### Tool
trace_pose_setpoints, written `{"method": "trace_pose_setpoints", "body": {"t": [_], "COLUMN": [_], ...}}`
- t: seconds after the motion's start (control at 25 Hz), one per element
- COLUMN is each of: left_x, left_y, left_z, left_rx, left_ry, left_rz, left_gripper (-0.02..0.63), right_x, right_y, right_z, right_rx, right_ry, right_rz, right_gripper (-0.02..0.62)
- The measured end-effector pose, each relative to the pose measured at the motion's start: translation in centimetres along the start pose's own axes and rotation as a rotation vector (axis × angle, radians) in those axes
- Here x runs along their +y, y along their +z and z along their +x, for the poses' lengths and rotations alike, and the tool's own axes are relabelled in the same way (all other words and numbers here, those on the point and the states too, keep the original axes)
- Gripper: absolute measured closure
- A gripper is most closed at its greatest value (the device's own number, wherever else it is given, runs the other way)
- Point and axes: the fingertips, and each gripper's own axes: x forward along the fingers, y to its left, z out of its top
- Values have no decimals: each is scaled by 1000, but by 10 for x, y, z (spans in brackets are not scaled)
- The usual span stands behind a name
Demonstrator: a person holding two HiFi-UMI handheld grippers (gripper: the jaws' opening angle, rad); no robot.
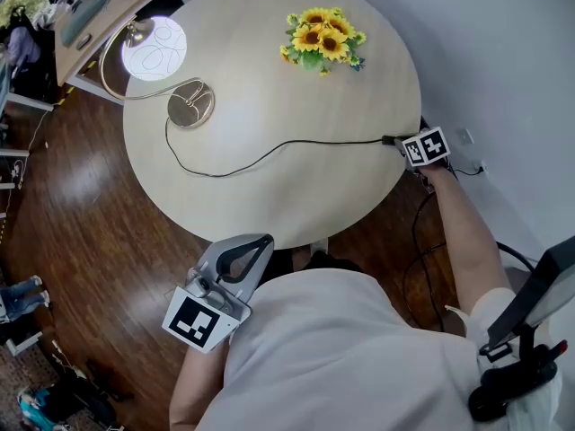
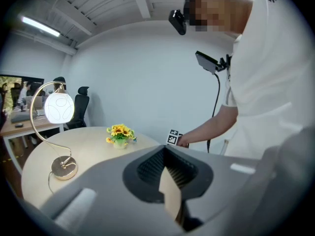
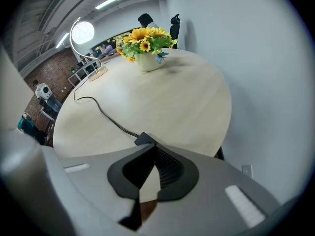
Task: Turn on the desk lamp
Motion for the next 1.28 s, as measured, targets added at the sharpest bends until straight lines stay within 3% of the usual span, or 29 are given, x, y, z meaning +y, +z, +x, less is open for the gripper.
{"method": "trace_pose_setpoints", "body": {"t": [0.48,0.68,0.88,1.04,1.28], "left_x": [4,2,-13,-33,-70], "left_y": [-1,0,9,10,-4], "left_z": [2,2,7,15,19], "left_rx": [0,-3,-25,-28,-5], "left_ry": [6,21,44,40,-16], "left_rz": [-2,5,19,30,42], "left_gripper": [589,589,589,589,589], "right_x": [-1,21,72,121,179], "right_y": [3,25,41,33,-3], "right_z": [-3,-42,-99,-137,-187], "right_rx": [-41,-221,-421,-530,-613], "right_ry": [-23,-29,31,108,192], "right_rz": [11,-33,-79,-131,-198], "right_gripper": [592,592,592,592,592]}}
